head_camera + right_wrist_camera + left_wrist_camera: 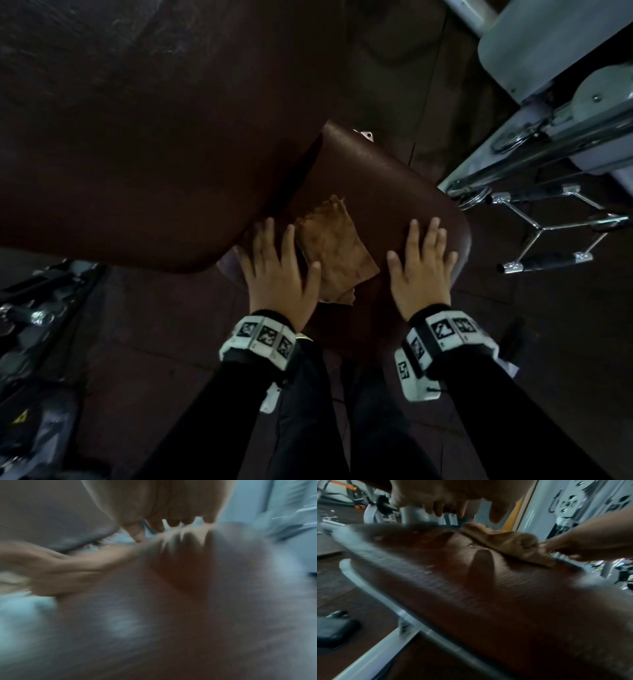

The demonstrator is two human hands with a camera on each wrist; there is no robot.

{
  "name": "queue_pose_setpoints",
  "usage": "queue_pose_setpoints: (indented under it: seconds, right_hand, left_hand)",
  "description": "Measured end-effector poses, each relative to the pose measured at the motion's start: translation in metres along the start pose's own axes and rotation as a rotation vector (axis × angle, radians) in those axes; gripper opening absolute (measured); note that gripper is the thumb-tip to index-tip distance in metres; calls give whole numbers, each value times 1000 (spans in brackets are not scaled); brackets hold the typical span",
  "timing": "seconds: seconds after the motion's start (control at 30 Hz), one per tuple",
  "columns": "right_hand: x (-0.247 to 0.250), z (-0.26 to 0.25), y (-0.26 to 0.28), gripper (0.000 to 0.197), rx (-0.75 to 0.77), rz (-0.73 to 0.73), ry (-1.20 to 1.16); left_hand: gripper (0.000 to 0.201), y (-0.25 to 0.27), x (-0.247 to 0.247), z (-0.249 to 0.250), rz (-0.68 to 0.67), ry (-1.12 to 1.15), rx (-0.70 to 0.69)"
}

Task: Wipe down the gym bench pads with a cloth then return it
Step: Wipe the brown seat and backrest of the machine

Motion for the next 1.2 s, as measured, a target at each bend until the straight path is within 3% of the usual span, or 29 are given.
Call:
queue_pose_setpoints:
  seconds: [0.1, 0.23, 0.57, 0.77, 0.97, 1.1, 1.2]
  right_hand:
    - [-8, 14, -4, 65, 6, -6, -22]
    - [-16, 23, -8, 64, 20, -8, -54]
    - [-19, 26, -11, 63, 23, -19, -90]
    - [-17, 24, -11, 62, 30, -41, -107]
    - [-16, 24, -11, 64, 17, -92, -102]
    - [-15, 23, -11, 64, 27, -96, -104]
    - [-15, 22, -11, 64, 30, -95, -106]
  left_hand:
    - [72, 2, -11, 42, -3, -95, -96]
    - [80, -8, -29, 62, -42, -131, -48]
    - [76, 28, -42, 42, 22, -63, -22]
    - [74, -12, -23, 26, 59, -123, -54]
    - [66, -30, -2, -29, 125, -84, 109]
    - [73, 0, -18, -49, 93, -17, 259]
    - [77, 37, -31, -34, 125, 129, 298]
Point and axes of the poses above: each hand's wrist, its own y-axis away from the middle knuckle, its own x-axis out of the back of the hand, z = x × y, the point moved 3 cm from there along -y, towards the middle knuckle, and after that the axes turned 9 degrees about x, right-handed, at the moved point
